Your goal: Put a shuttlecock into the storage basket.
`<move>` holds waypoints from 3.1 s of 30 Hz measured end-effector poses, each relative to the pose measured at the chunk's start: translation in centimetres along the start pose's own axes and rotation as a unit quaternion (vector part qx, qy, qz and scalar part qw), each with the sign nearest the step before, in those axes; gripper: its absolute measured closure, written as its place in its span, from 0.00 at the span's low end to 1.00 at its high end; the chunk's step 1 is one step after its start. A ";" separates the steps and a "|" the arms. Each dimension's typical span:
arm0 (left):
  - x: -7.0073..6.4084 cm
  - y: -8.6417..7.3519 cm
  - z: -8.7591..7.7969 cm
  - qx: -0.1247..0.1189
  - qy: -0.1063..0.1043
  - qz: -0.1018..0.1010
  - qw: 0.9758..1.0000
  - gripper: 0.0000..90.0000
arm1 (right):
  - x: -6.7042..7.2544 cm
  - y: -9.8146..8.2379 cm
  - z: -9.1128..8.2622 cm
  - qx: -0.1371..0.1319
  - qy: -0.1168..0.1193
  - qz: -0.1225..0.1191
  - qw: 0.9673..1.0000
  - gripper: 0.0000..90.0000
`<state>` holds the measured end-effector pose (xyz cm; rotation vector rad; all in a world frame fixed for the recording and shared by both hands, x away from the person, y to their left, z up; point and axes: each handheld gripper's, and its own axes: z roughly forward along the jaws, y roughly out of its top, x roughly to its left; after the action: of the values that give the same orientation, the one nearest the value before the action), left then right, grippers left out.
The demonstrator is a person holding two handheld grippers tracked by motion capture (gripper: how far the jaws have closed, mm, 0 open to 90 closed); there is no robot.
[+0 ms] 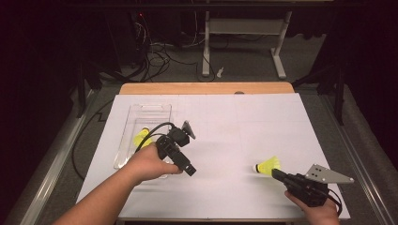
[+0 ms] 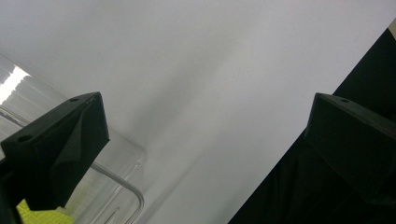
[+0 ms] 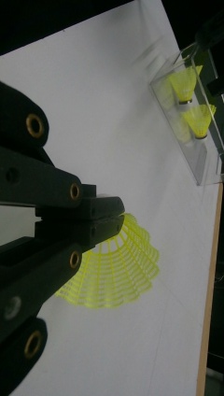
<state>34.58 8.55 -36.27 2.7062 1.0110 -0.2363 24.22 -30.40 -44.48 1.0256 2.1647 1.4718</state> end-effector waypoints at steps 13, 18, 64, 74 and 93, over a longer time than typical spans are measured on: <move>0.0 -0.2 0.0 -0.001 -0.005 0.006 1.000 0.01 | 2.1 2.6 0.8 -0.004 0.009 -0.022 1.000 1.00; -0.1 -0.2 0.0 -0.002 -0.005 0.008 1.000 0.01 | 2.5 3.6 1.0 -0.004 0.015 -0.030 0.999 1.00; -2.4 1.4 3.1 0.003 -0.020 0.045 0.999 0.01 | 5.9 3.4 6.1 0.001 0.106 -0.032 0.994 1.00; -3.1 1.9 4.0 0.005 -0.021 0.059 0.998 0.02 | 6.3 3.5 6.6 0.001 0.125 -0.027 0.992 1.00; -4.3 2.7 5.6 -0.005 -0.024 0.083 0.996 0.10 | 6.9 3.6 7.3 -0.001 0.151 -0.014 0.988 1.00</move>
<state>32.77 2.32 -40.15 2.7417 0.7671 -0.2637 25.40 -19.79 -43.38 0.8103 2.3678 1.7104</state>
